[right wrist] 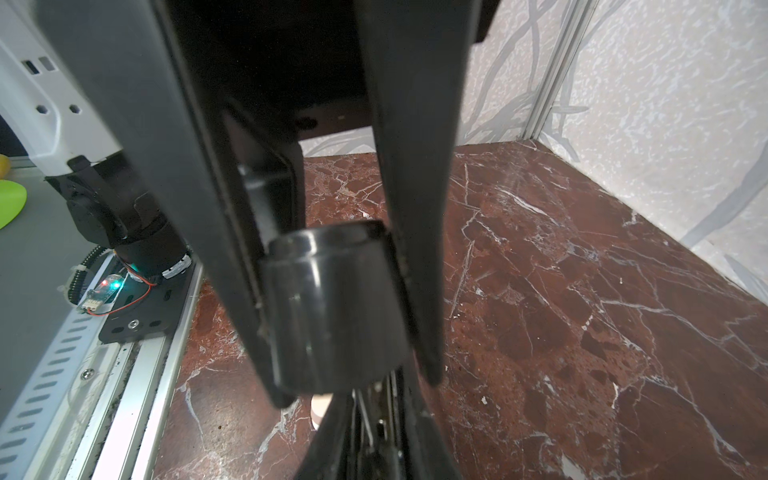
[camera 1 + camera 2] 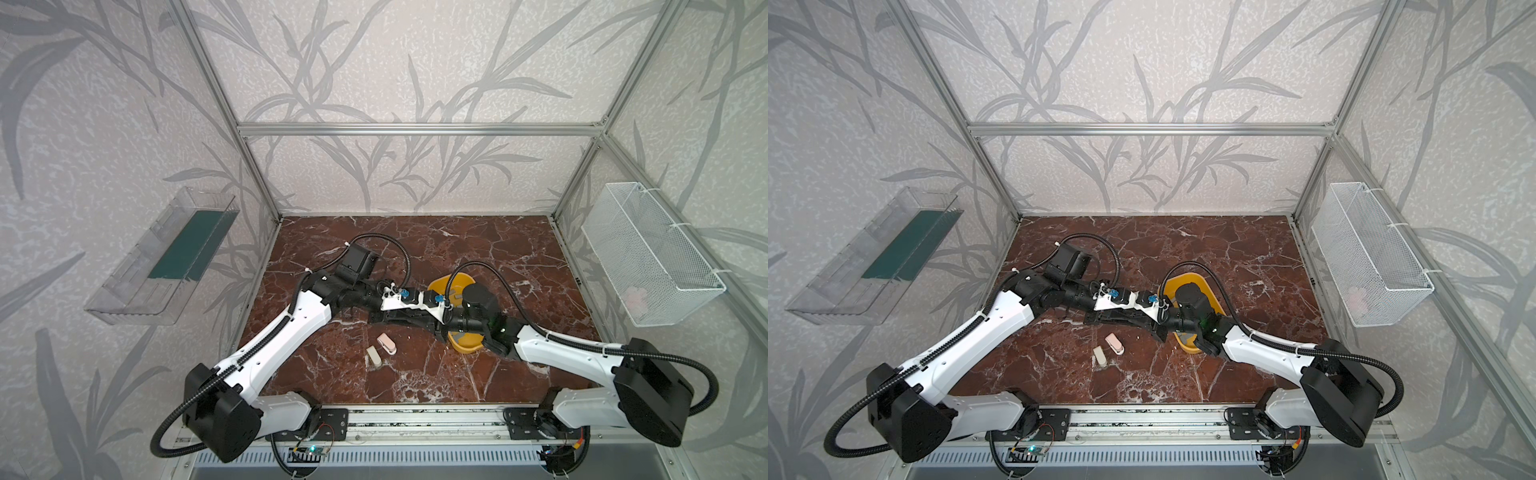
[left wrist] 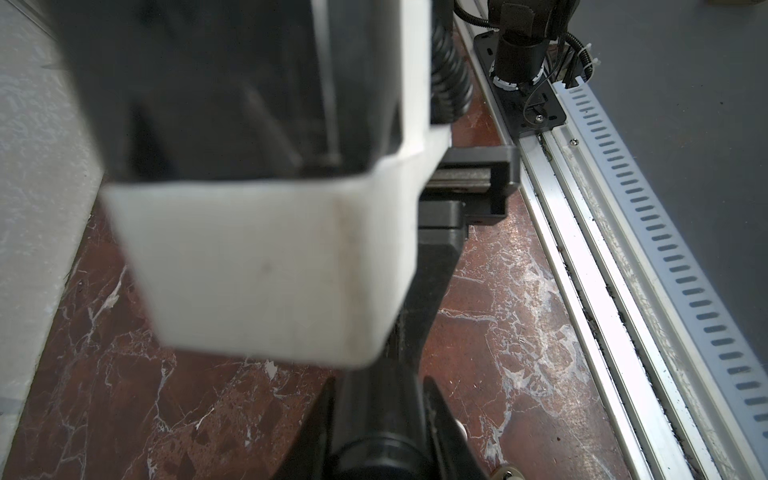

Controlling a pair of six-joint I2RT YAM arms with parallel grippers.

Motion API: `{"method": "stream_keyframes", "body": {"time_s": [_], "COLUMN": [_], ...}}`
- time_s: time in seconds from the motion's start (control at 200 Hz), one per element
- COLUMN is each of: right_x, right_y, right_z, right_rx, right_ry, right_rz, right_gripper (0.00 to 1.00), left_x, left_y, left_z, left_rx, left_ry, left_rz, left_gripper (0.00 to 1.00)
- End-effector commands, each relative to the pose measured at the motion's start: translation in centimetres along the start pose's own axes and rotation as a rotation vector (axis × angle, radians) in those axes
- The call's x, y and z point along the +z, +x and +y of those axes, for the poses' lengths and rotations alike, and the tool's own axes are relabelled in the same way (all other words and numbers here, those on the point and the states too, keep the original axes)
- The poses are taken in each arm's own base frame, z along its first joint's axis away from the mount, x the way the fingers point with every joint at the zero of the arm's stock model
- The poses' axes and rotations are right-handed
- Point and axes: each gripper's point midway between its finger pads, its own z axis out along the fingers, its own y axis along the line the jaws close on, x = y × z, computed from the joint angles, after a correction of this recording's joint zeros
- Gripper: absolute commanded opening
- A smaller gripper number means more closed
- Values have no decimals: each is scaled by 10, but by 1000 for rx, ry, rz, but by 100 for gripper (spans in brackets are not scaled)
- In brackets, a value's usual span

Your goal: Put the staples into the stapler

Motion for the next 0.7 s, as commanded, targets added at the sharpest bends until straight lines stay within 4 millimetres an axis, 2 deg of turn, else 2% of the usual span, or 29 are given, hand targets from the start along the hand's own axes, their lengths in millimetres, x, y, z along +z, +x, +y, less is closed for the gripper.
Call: {"method": "stream_keyframes", "body": {"time_s": [0.0,0.315,0.565,0.7], "right_x": [9,13,12,13], "right_y": [15,16,15,15], "right_z": [16,19,20,20], "right_rx": [12,-5,-5,-2], "right_ry": [-63,-58,-66,-65], "right_rz": [73,85,80,80], "right_gripper": [23,30,11,0], "left_x": [-20,-19,-20,-29], "left_y": [-42,-44,-42,-39], "left_z": [7,5,7,16], "left_rx": [141,135,129,102], "left_ry": [-56,-42,-47,-72], "left_rz": [-151,-165,-168,-192], "left_gripper": [0,0,0,0]}}
